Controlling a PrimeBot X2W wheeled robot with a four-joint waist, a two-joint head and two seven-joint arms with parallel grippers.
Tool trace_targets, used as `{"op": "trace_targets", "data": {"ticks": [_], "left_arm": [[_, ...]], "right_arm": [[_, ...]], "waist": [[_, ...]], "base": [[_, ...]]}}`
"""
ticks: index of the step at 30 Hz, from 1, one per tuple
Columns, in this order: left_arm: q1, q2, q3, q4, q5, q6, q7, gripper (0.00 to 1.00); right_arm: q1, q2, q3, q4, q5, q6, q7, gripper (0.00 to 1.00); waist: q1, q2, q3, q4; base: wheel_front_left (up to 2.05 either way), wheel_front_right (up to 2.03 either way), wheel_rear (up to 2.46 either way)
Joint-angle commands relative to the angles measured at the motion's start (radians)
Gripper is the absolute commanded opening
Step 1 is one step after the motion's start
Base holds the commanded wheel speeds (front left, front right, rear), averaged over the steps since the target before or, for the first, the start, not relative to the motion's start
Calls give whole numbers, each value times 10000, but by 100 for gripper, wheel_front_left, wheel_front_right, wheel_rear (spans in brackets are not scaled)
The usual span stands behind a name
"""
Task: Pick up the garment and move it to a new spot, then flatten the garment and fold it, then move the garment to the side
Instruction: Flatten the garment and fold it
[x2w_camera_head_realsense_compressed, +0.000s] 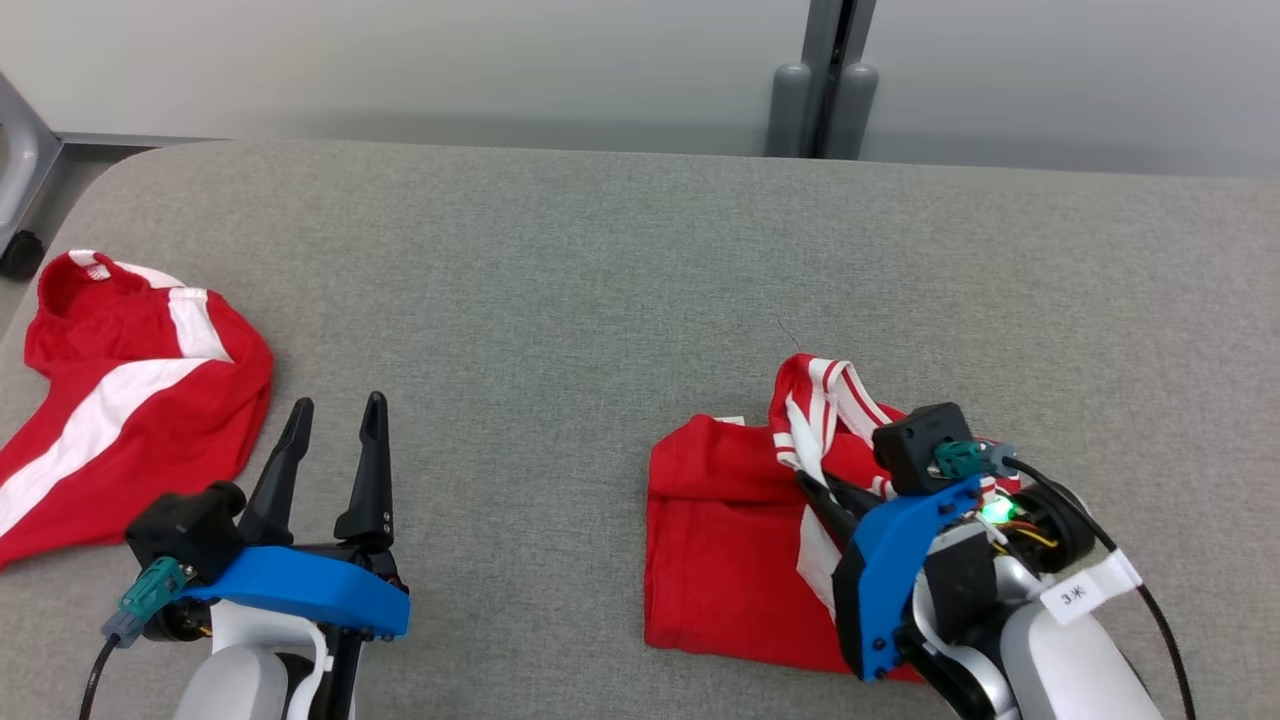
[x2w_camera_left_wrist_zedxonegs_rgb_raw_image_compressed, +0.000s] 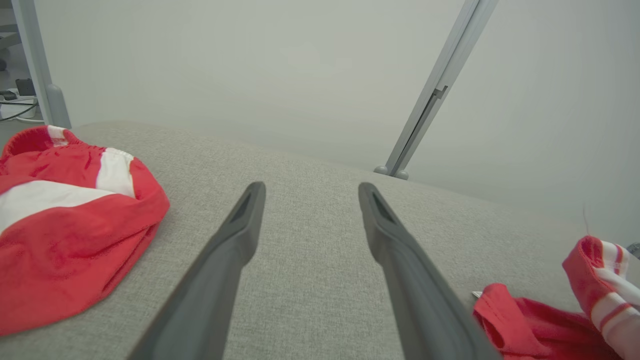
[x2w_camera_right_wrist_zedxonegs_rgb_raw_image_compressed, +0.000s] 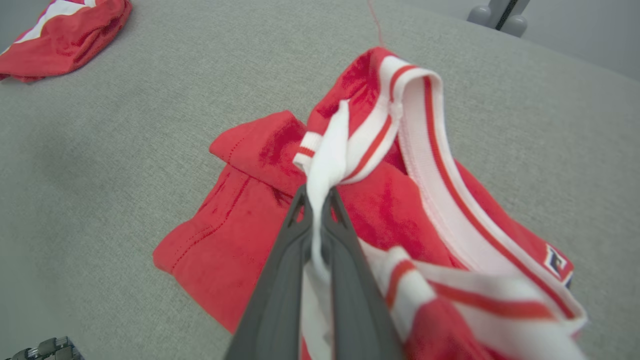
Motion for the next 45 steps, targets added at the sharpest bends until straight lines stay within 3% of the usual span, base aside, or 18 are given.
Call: {"op": "trace_targets", "data": {"ticks": [1,9,18,19,20,22,28,32,35,40,45], "left_arm": [[-151,14,-35,27,-17,-47,-20,100],[-241,-69,-299,150,-64,-95,-111,100],[-332,-47,-366,266,-108,-88,-143,100],[-352,-50,-377,273,-107,-80,-154,100],[-372,-56,-396,272,-101,-73,-166,100],[-383,-71,-430,270,-93,-53,-164,100],[-271,-60,-472,276,-127,-1,-225,100],[-98,-1,-454,157,-170,61,-201,100],[28,48,-373,33,-220,118,-229,100],[273,220,-208,-210,-298,228,-241,100],[386,286,-192,-407,-334,282,-233,100]], "right_arm": [[-453,-46,327,496,198,2,-259,0],[-1391,-43,1297,2298,326,2,-623,0],[-1647,-41,1819,3186,529,2,-934,0],[-1657,-41,1852,3241,585,2,-970,36],[-1658,-40,1867,3253,686,2,-1066,100],[-1657,-41,1981,3211,1051,2,-1295,100],[-1792,-50,2468,2050,3938,2,-2448,100],[-1788,-52,1912,976,4344,2,-3369,100],[-1407,-50,895,313,3685,2,-3793,100],[-427,-37,-1023,-560,1258,3,-4128,100],[1027,-35,-2115,-768,-848,2,-4642,100]], "waist": [[0,-2,62,167],[0,-2,170,686],[0,-2,219,849],[0,-2,219,861],[0,-2,216,869],[0,-2,197,876],[0,-2,-30,795],[0,-2,-240,713],[0,-2,-374,657],[0,-2,-439,572],[0,-2,-341,602]], "base": [[0,0,0],[0,0,0],[0,0,0],[0,0,0],[0,0,0],[0,0,0],[0,0,0],[0,0,0],[0,0,0],[0,0,0],[0,0,0]]}}
